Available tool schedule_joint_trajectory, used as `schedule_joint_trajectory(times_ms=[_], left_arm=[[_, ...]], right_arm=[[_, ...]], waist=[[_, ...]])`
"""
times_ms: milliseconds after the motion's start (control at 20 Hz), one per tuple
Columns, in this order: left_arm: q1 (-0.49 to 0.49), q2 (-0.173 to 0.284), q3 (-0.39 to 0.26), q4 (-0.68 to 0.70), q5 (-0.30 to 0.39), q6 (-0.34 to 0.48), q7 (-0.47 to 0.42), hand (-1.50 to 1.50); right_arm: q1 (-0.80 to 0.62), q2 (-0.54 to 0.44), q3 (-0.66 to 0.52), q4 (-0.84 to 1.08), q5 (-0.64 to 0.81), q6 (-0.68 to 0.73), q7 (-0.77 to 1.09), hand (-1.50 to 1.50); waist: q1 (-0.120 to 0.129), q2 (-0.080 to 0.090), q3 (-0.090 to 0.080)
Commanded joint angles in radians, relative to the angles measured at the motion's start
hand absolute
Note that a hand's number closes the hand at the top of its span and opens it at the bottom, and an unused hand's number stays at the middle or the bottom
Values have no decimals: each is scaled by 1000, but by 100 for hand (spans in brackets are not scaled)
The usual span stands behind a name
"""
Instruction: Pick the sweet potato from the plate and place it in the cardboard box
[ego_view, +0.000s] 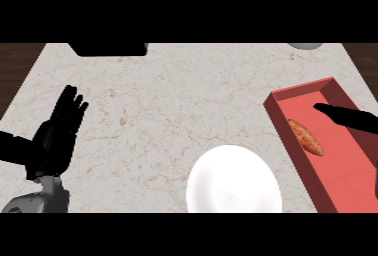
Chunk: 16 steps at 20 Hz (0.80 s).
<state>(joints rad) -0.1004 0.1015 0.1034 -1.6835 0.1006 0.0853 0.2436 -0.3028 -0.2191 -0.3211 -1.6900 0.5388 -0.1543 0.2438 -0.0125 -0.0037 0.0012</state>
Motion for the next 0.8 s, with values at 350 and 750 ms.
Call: schedule_joint_trajectory(times_ms=[350, 750], left_arm=[[-17, -10, -5, 36, 3, -10, -18, 0], [-40, -21, -25, 24, -38, 29, 10, 0]], right_arm=[[139, -31, -280, -76, -414, 61, -123, -150], [261, -55, -387, -62, -575, 126, -234, -150]], waist=[[7, 3, -1], [8, 3, -1]])
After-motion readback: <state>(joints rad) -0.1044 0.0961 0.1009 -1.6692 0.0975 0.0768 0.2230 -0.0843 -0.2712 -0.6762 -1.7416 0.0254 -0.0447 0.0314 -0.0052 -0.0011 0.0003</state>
